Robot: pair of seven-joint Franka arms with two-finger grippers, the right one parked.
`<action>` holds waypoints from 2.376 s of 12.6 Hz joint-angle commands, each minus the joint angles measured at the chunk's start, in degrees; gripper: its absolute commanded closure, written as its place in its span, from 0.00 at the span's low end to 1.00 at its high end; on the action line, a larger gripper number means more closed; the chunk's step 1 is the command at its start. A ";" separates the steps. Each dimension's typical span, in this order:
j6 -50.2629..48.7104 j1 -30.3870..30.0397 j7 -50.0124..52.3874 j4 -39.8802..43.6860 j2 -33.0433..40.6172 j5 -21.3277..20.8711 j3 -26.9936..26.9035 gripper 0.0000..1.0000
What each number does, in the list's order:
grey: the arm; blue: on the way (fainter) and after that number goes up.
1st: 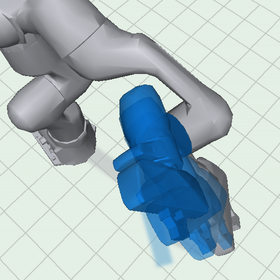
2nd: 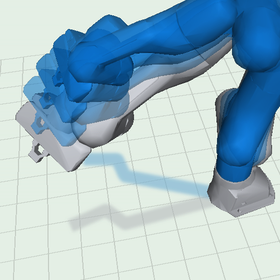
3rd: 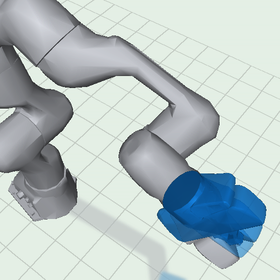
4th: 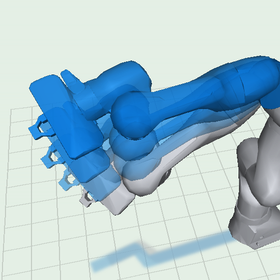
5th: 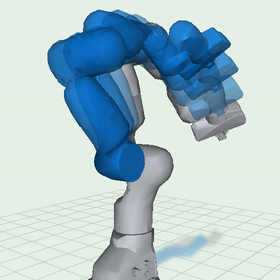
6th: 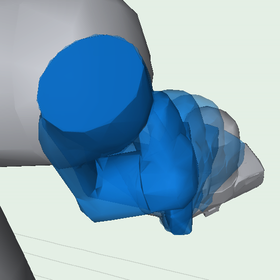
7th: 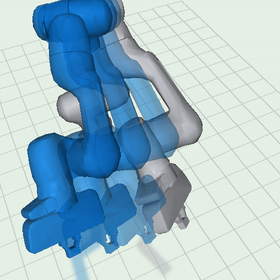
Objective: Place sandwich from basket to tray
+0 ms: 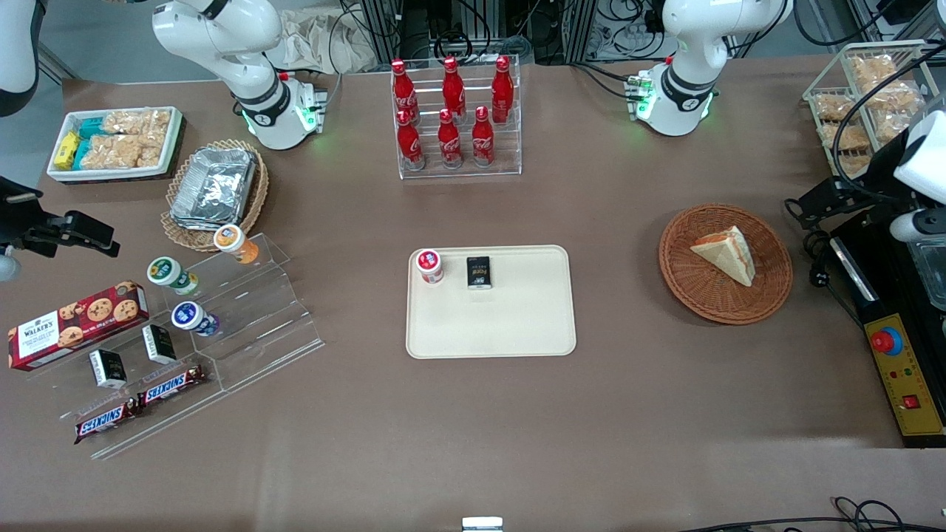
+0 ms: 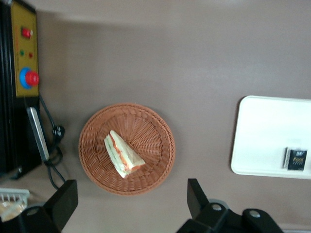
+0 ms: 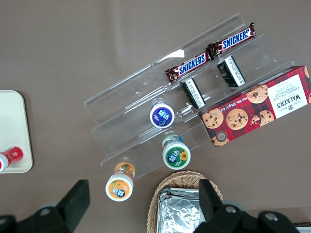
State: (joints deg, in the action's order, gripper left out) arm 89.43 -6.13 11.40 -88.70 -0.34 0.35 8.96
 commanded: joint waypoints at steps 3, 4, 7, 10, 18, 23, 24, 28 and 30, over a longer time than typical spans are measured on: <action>4.92 0.33 17.51 -13.55 5.85 -1.22 -0.35 0.00; 9.75 0.16 18.47 -20.57 9.53 -1.23 -0.44 0.00; 20.75 -0.19 26.73 -35.71 13.34 -1.14 -1.40 0.00; 27.45 -0.19 26.74 -40.23 10.55 -1.06 -3.43 0.00; 45.73 -1.34 27.80 -53.06 4.92 -0.44 -3.87 0.00; 54.69 -2.13 27.80 -58.43 2.11 -0.53 -4.04 0.00; 55.93 -2.13 27.80 -58.95 1.40 -0.44 -3.96 0.00; 60.07 -2.22 30.15 -59.23 -1.59 -0.18 -3.95 0.44; 59.98 -2.13 32.01 -58.79 -1.77 -0.26 -3.87 1.00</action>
State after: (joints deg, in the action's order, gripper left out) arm 147.11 -8.07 40.27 -147.22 -2.03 0.20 4.70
